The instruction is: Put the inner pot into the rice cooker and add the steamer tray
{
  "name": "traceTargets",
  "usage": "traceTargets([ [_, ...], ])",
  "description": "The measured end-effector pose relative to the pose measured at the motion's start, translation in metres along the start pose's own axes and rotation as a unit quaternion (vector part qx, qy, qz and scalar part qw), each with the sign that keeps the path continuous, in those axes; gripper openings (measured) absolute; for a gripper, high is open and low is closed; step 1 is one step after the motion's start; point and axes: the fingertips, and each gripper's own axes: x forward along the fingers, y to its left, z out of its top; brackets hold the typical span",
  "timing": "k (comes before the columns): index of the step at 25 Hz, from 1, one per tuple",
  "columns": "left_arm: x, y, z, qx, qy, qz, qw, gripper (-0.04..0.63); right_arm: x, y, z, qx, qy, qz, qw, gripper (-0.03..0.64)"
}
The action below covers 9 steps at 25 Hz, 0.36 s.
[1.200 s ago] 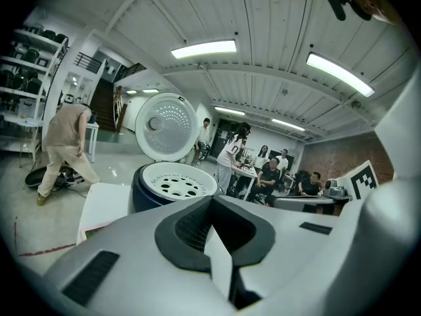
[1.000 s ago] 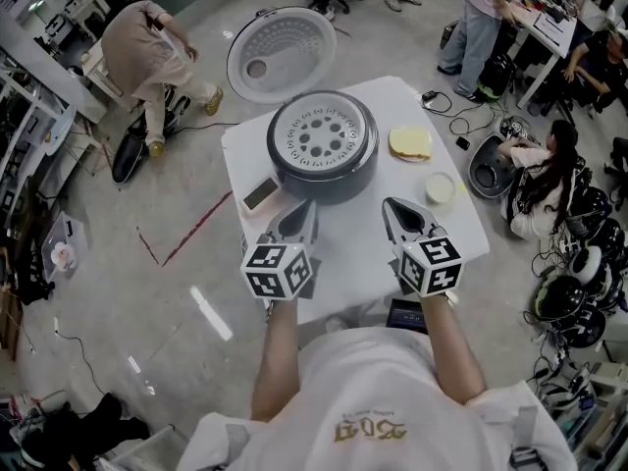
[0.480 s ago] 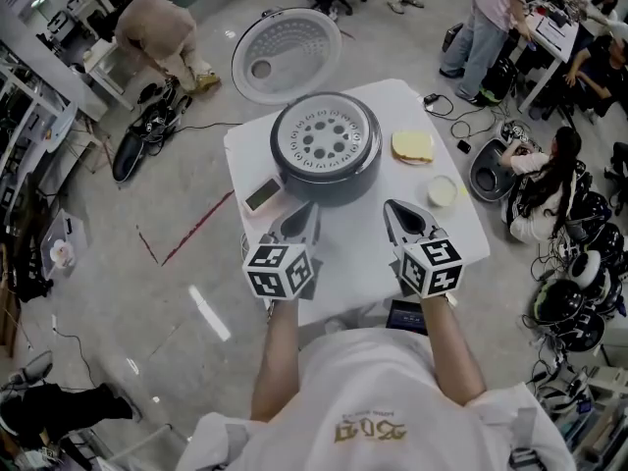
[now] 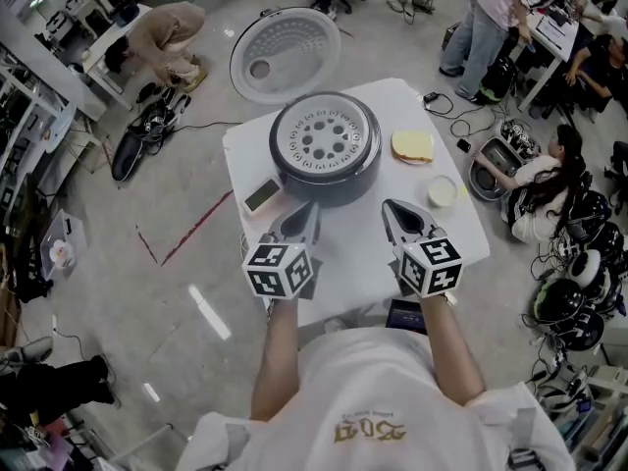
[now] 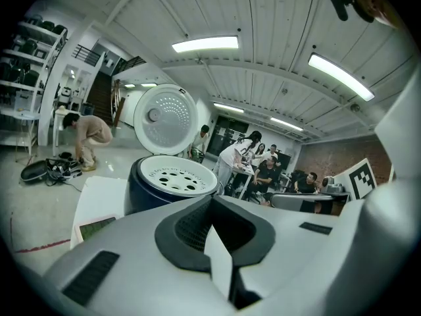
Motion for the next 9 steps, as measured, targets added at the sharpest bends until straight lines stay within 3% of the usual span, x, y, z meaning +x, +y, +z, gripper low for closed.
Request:
traceTargets([
  [9, 0.0, 0.0053, -0.0024, -0.006, 0.001, -0.002, 1.0, 0.017, 0.003, 0.003, -0.0058, 0.002, 0.004, 0.003, 1.0, 0.012],
])
